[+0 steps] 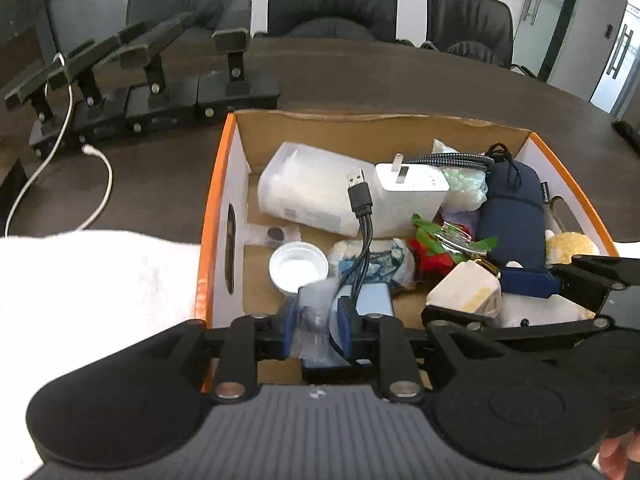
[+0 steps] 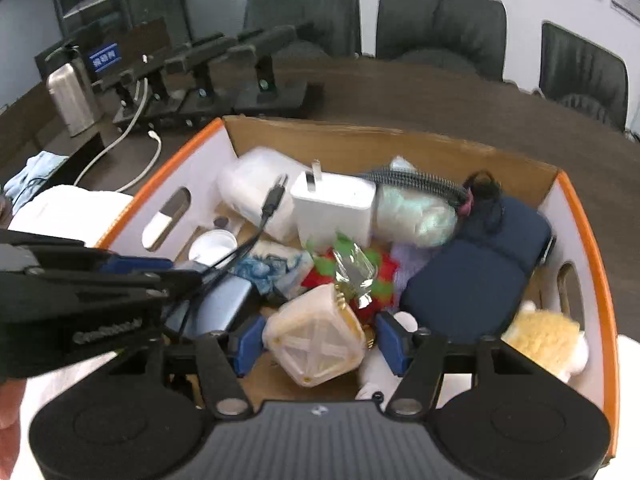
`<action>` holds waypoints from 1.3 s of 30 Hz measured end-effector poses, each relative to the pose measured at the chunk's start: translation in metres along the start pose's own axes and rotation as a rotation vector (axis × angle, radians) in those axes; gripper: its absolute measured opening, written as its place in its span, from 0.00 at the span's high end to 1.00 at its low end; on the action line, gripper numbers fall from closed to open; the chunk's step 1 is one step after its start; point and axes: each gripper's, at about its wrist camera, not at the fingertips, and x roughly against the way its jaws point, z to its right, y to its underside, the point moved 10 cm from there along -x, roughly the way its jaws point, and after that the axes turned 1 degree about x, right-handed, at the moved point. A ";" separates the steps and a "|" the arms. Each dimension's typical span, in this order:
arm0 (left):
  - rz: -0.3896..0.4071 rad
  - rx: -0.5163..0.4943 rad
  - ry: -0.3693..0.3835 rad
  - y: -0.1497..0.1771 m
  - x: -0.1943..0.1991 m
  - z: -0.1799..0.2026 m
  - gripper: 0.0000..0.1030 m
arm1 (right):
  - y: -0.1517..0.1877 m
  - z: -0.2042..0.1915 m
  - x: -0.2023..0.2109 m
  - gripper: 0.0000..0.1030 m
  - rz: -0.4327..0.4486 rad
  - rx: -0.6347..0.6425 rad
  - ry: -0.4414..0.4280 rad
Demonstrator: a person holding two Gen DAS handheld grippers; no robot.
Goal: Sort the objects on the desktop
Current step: 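Carry the clear packet and white plug adapter into the red box and release both, then withdraw both grippers from the red box toward the green tissue pack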
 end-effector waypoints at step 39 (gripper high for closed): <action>0.286 -0.032 -0.058 0.207 0.185 0.049 0.00 | 0.204 -0.027 0.222 0.10 0.245 0.010 0.084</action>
